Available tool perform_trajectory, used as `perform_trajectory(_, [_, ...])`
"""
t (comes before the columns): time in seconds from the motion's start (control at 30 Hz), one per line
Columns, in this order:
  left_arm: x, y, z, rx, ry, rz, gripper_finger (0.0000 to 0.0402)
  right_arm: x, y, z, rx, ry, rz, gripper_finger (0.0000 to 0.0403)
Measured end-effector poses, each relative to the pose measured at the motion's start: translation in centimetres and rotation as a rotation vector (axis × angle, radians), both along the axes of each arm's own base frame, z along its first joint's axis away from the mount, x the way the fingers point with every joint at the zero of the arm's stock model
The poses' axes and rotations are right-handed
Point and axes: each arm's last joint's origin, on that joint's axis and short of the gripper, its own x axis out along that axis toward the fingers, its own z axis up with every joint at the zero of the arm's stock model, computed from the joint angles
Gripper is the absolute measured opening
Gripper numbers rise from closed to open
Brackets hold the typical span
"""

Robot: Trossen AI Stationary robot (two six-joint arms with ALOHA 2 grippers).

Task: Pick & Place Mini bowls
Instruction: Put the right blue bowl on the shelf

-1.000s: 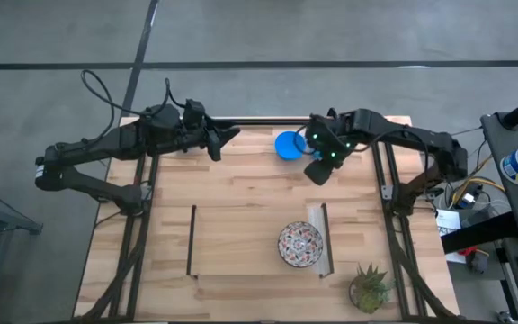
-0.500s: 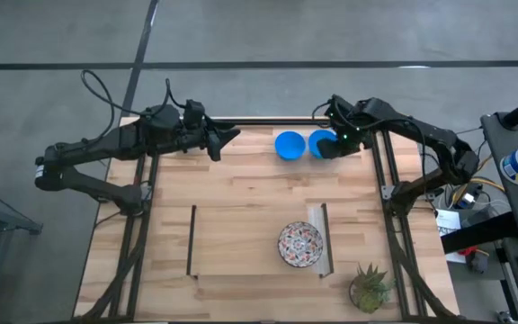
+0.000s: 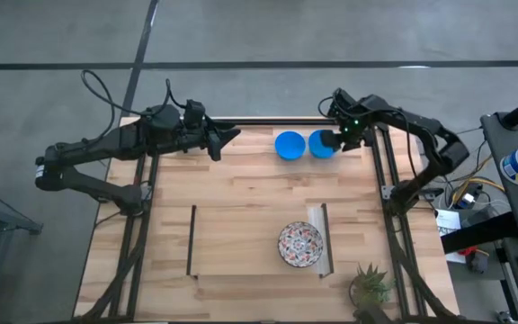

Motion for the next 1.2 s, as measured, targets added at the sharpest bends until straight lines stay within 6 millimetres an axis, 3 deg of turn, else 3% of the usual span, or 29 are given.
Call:
perform_trajectory(0.47, [0.0,0.0,0.0,-0.01,-0.004,0.002,0.0183,0.9,-3.2,-2.5,0.015,0.022,-0.04,0.0137])
perform_trajectory(0.93, [0.0,0.0,-0.1,-0.013,0.004,0.002,0.0184,0.6,-4.1,-4.5,0.06,0.058,-0.037,0.0118])
perform_trajectory(1.2, [0.0,0.0,-0.1,-0.009,0.009,0.001,0.0183,0.8,-4.3,-4.7,0.041,0.045,-0.005,0.0064])
